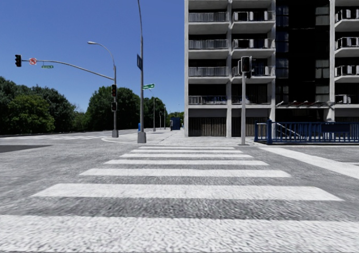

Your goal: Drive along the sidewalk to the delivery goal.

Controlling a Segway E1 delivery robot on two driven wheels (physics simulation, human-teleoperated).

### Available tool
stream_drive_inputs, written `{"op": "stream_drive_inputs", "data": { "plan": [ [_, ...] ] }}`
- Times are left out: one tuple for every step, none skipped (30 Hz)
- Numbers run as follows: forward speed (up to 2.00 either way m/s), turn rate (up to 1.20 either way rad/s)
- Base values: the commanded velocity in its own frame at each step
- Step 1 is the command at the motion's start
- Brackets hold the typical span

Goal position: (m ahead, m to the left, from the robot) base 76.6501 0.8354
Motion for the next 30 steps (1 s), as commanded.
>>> {"op": "stream_drive_inputs", "data": {
  "plan": [
    [2.00,0.00],
    [2.00,0.00],
    [2.00,0.00],
    [2.00,0.00],
    [2.00,0.00],
    [2.00,0.00],
    [2.00,0.00],
    [2.00,0.00],
    [2.00,0.00],
    [2.00,0.00],
    [2.00,0.00],
    [2.00,0.00],
    [2.00,0.00],
    [2.00,0.00],
    [2.00,0.00],
    [2.00,0.00],
    [2.00,0.00],
    [2.00,0.00],
    [2.00,0.00],
    [2.00,0.00],
    [2.00,0.00],
    [2.00,0.00],
    [2.00,0.00],
    [2.00,0.00],
    [2.00,0.00],
    [2.00,0.00],
    [2.00,0.00],
    [2.00,0.00],
    [2.00,0.00],
    [2.00,0.00]
  ]
}}
